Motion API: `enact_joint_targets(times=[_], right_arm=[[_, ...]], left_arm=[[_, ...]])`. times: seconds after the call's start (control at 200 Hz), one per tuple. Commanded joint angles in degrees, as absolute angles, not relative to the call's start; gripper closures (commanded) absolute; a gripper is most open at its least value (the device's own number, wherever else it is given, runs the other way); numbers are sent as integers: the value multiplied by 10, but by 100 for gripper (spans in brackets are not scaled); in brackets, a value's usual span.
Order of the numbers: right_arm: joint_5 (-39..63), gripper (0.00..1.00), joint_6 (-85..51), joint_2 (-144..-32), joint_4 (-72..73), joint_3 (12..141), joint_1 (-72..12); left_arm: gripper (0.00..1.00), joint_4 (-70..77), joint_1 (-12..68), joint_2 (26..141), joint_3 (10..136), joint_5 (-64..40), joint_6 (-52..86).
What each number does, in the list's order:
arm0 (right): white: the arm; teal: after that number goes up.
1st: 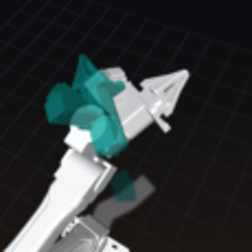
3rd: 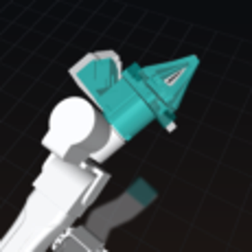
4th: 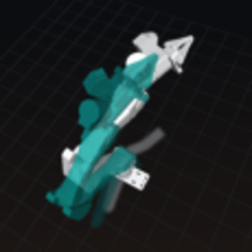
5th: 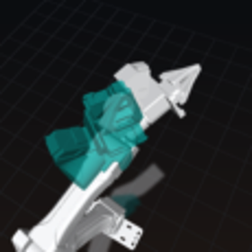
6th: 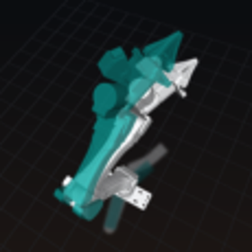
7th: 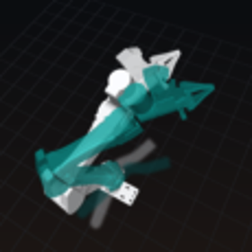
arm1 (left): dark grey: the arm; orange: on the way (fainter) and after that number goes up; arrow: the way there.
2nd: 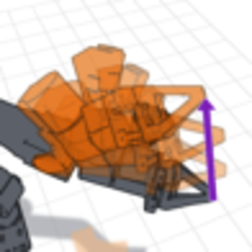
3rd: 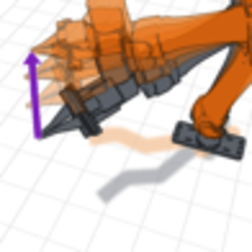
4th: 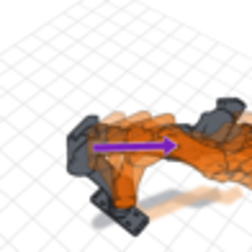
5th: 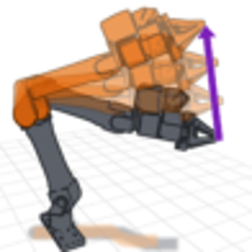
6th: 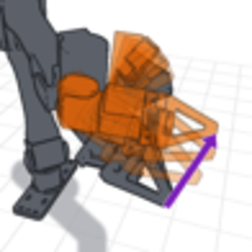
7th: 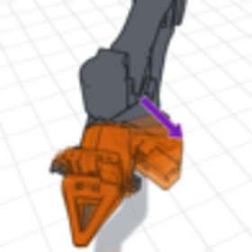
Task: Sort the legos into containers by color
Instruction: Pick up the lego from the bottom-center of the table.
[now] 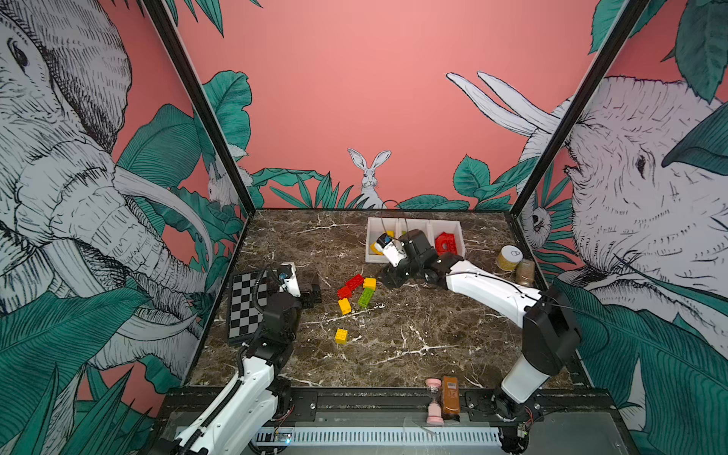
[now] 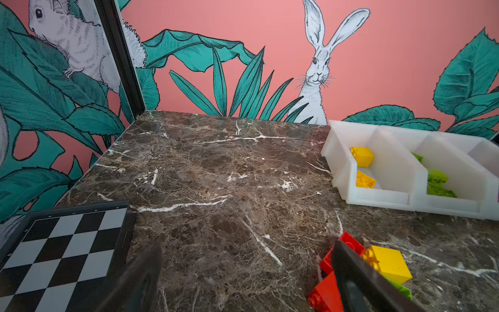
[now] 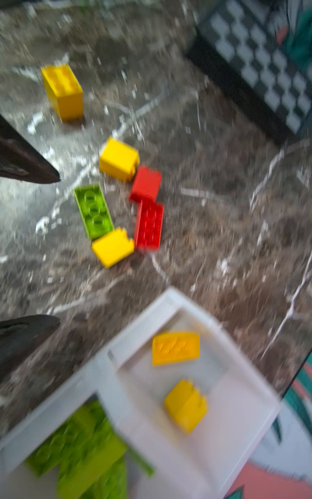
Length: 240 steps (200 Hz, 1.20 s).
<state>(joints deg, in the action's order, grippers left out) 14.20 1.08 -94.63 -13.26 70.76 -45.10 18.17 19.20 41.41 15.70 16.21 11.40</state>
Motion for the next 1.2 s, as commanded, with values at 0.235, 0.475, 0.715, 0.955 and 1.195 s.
enact_joint_targets(times=[0.235,0.475,0.715,0.955,1.195], right_arm=[[129,27,12,-991,-54,679,-605],[113,27,14,-1050,-57,702,-641],[103,28,17,-1083,-65,716,-657],[104,31,23,-1111,-72,727,-661],[110,38,26,-1128,-81,735,-662]], left_arm=[[1,207,139,453,157,73,165],[1,247,91,494,157,-32,199],[1,242,90,486,156,-27,196],[1,229,91,481,162,-24,194],[1,223,91,467,157,-11,194]])
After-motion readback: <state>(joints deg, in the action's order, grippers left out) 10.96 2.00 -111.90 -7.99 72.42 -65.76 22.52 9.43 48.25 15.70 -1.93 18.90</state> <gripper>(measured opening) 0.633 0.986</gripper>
